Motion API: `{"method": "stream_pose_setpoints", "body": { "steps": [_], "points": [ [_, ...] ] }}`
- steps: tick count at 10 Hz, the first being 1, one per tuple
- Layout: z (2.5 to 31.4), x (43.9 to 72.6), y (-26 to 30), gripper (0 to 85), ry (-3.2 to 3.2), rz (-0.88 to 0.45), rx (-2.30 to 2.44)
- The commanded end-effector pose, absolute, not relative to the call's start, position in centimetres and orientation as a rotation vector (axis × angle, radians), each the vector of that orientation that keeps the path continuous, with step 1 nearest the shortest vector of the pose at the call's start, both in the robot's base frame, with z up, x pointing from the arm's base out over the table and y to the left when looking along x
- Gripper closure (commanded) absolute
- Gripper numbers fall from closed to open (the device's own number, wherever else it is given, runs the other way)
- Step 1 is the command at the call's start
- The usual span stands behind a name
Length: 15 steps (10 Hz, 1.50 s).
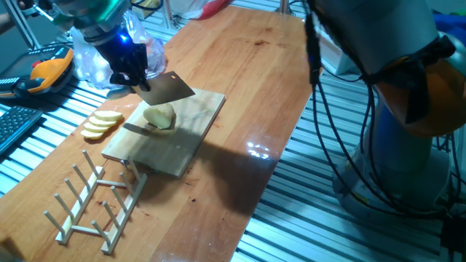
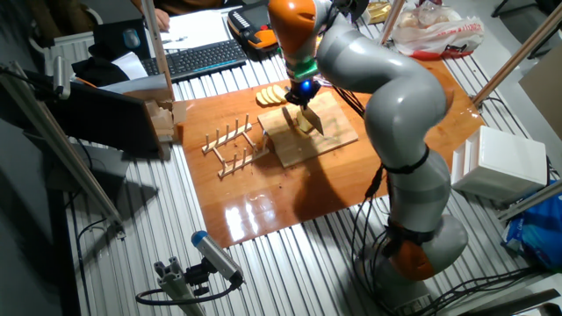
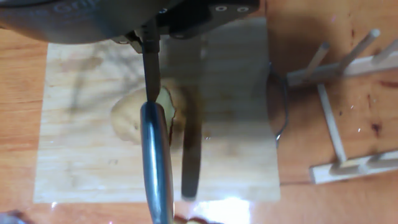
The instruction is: Chop the potatoes
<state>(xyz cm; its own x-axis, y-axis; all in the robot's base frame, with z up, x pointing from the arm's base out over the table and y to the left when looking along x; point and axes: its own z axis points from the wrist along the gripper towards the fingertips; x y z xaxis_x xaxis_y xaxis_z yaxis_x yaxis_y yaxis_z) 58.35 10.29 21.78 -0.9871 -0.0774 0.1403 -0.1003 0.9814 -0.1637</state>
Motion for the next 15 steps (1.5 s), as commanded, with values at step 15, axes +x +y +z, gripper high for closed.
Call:
{"method": "stream_pose_setpoints", "body": {
  "steps": [15],
  "points": [
    [18.8,60.2,5.4,85.0,-3.146,0.061,0.158]
  ]
}}
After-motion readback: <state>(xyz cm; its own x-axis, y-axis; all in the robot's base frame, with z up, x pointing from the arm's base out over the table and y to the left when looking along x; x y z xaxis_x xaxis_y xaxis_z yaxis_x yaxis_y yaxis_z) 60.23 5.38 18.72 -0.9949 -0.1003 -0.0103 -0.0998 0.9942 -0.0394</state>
